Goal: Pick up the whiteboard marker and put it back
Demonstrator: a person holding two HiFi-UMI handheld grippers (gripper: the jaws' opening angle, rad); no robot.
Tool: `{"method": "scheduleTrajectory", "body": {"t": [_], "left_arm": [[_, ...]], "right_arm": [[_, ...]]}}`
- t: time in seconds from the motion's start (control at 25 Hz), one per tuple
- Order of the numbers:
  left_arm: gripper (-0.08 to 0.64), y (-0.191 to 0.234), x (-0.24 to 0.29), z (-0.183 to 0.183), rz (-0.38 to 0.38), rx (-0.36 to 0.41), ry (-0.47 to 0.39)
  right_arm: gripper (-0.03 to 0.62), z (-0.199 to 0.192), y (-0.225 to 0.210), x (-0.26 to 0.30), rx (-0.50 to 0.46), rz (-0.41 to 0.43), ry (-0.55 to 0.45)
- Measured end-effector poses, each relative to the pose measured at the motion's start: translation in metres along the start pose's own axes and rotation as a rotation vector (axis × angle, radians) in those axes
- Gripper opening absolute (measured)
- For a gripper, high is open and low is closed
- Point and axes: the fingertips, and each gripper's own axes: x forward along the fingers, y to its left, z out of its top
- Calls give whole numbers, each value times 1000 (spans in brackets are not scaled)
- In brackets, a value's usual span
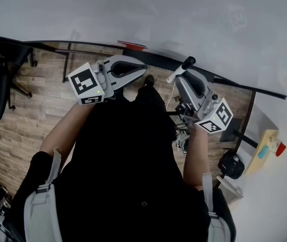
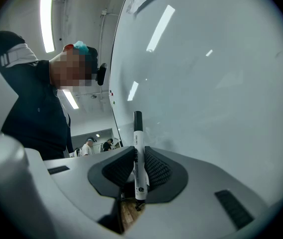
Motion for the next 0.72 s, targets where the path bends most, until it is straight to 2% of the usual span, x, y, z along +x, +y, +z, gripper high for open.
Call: {"method": "scheduleTrajectory", "body": {"t": [0.72], "left_arm": [[12,-1,2,-3,-10,-6,9]], "right_arm": [[74,-3,-1,-2,9,-5,-5]]}}
